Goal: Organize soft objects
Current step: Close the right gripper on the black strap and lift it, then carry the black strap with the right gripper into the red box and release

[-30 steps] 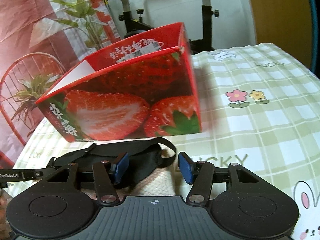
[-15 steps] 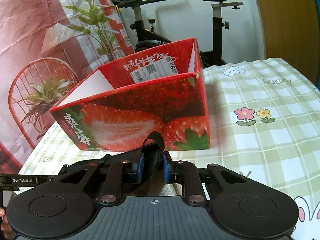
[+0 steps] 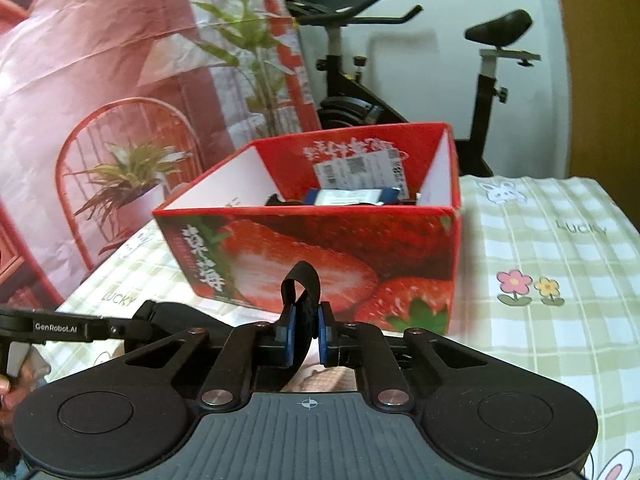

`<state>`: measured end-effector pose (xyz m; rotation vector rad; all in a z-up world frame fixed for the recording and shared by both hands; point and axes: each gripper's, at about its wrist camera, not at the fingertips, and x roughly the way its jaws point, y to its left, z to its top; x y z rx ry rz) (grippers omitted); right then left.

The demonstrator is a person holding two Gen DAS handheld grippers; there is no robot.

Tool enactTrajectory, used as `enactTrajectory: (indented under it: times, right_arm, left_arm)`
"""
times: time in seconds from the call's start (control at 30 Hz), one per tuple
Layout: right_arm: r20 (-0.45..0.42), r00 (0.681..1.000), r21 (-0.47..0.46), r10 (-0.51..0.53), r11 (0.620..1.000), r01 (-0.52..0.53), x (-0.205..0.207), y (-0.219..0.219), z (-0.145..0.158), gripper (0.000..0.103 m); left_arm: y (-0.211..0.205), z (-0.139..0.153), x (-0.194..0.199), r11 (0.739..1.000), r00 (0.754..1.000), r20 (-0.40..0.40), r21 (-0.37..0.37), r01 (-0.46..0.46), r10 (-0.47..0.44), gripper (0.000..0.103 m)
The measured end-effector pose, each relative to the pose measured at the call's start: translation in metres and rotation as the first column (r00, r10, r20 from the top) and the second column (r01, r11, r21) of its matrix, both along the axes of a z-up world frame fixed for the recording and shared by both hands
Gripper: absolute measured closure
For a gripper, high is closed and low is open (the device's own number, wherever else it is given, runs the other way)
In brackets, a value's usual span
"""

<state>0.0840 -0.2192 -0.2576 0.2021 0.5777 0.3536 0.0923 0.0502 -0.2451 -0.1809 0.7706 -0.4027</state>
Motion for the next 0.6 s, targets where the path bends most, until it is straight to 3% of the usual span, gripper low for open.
enactTrajectory:
  times: [0.33, 0.6]
  right_arm:
    - [0.024, 0.999, -0.004, 0.043, 0.999, -0.043, -0.010, 0.006, 0.021, 0.093]
    - [0.117, 0.991, 0.000, 0.073, 0.997, -0.073, -0.001, -0.002, 0.071, 0.093]
  left_arm:
    - [0.002, 0.021, -0.011, 1.000, 0.998, 0.064, -0.016, -0.001, 0.002, 0.095]
    - [0.008, 0.076, -0.003, 0.999, 0.980, 0.199, -0.037, -0.004, 0.011, 0.095]
